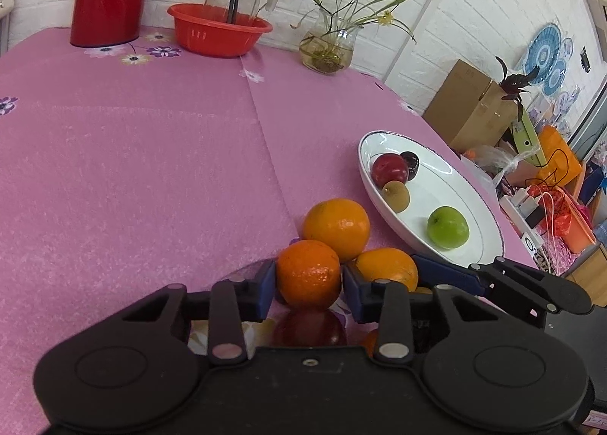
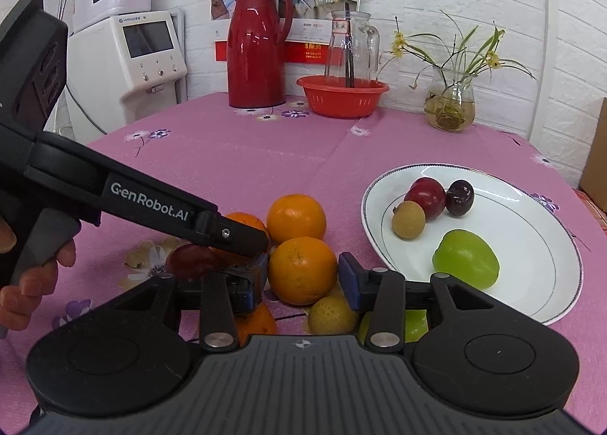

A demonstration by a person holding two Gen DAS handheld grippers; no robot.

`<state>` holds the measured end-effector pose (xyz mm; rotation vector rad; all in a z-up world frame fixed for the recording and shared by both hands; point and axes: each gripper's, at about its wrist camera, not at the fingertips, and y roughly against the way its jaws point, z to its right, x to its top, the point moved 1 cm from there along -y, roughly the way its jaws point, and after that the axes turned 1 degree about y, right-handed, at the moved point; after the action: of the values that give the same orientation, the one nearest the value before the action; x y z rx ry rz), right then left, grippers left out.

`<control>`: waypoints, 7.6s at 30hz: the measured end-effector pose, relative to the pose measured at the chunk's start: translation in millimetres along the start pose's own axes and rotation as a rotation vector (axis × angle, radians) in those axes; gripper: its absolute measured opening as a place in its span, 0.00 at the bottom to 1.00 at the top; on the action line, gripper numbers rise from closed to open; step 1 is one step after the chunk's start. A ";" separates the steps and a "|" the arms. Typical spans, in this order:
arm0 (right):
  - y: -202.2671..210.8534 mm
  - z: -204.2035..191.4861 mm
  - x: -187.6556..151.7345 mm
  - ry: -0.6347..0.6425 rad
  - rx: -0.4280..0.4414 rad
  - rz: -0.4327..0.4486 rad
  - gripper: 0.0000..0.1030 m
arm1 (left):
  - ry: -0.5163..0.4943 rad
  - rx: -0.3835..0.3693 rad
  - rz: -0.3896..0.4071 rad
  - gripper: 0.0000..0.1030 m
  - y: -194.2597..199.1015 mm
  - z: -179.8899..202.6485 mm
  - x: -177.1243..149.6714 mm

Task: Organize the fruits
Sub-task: 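Grasp an orange with the left tool while the right tool grasps another orange, then carry both oranges over the white plate and lower them onto it, then open both tools to release the oranges on the plate, then move both open tools back toward the remaining fruit cluster, then grasp an orange with the left tool while the right tool grasps the green apple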

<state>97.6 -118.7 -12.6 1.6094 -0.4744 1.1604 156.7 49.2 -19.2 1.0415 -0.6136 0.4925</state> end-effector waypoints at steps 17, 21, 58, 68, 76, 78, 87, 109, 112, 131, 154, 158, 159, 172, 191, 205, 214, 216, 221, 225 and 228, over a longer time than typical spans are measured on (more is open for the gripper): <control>-7.5 -4.6 4.5 0.054 0.020 -0.037 0.71 | 0.002 0.007 0.007 1.00 -0.1 0.8 0.9; 3.6 -6.6 3.0 0.044 0.008 0.001 0.71 | -0.016 0.012 0.024 1.00 10.0 7.2 1.0; 78.5 134.5 17.8 -0.095 -0.345 0.183 0.71 | -0.160 -0.134 0.041 1.00 -47.5 139.0 70.1; 35.3 150.9 9.5 -0.084 -0.320 0.100 0.71 | -0.144 -0.113 -0.028 1.00 -79.8 119.3 65.3; 10.7 161.8 10.1 -0.099 -0.311 0.061 0.71 | -0.164 -0.110 -0.054 1.00 -92.5 113.7 63.3; 8.2 163.1 10.7 -0.100 -0.307 0.058 0.71 | -0.165 -0.108 -0.061 1.00 -95.3 112.9 63.8; -5.5 159.5 11.3 -0.079 -0.276 0.039 0.71 | -0.164 -0.096 -0.080 1.00 -106.0 109.7 60.8; -34.5 158.6 17.9 -0.128 -0.208 0.026 0.72 | -0.144 -0.085 0.067 1.00 -56.3 104.6 70.6; -40.7 155.2 22.3 -0.112 -0.207 0.023 0.72 | -0.142 -0.060 0.076 1.00 -56.7 99.7 72.0; -49.9 155.9 26.7 -0.102 -0.204 0.003 0.80 | -0.118 -0.050 0.072 1.00 -57.8 83.4 71.0; 83.0 94.6 -6.1 -0.068 -0.223 0.146 1.00 | -0.040 0.000 0.178 1.00 41.6 84.9 11.4; 94.1 77.0 -19.8 -0.076 -0.196 0.140 1.00 | -0.017 -0.012 0.170 1.00 54.2 84.9 -11.8; 96.6 72.1 -24.0 -0.083 -0.189 0.137 1.00 | -0.013 -0.013 0.167 1.00 57.2 85.4 -17.7; 96.3 30.2 -58.8 -0.046 -0.110 0.038 1.00 | 0.077 0.029 0.123 1.00 75.7 66.9 -75.2; 111.2 13.4 -67.4 -0.086 -0.101 0.096 1.00 | 0.089 0.071 0.167 1.00 103.9 62.1 -98.1; 97.5 -10.4 -61.8 -0.045 -0.107 0.076 1.00 | 0.064 0.044 0.159 1.00 97.9 52.4 -94.2; 84.8 -5.6 -60.0 -0.095 -0.081 0.019 1.00 | 0.030 0.021 0.147 1.00 86.3 52.1 -84.0; 84.4 -4.6 -60.3 -0.096 -0.087 0.015 1.00 | 0.025 0.022 0.137 1.00 80.3 52.4 -81.7; 81.8 -0.7 -60.3 -0.102 -0.087 0.002 0.91 | -0.007 0.021 0.120 1.00 66.7 58.1 -75.3; 79.1 -0.3 -59.8 -0.100 -0.082 -0.004 0.88 | -0.034 0.027 0.107 1.00 55.2 61.0 -69.0; 77.5 1.2 -58.8 -0.098 -0.081 -0.005 0.88 | -0.044 0.031 0.096 1.00 48.0 61.4 -64.6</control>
<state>11.6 -162.9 -23.5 1.6014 -0.5740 1.0491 64.4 8.7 -9.7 1.0574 -0.6995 0.5661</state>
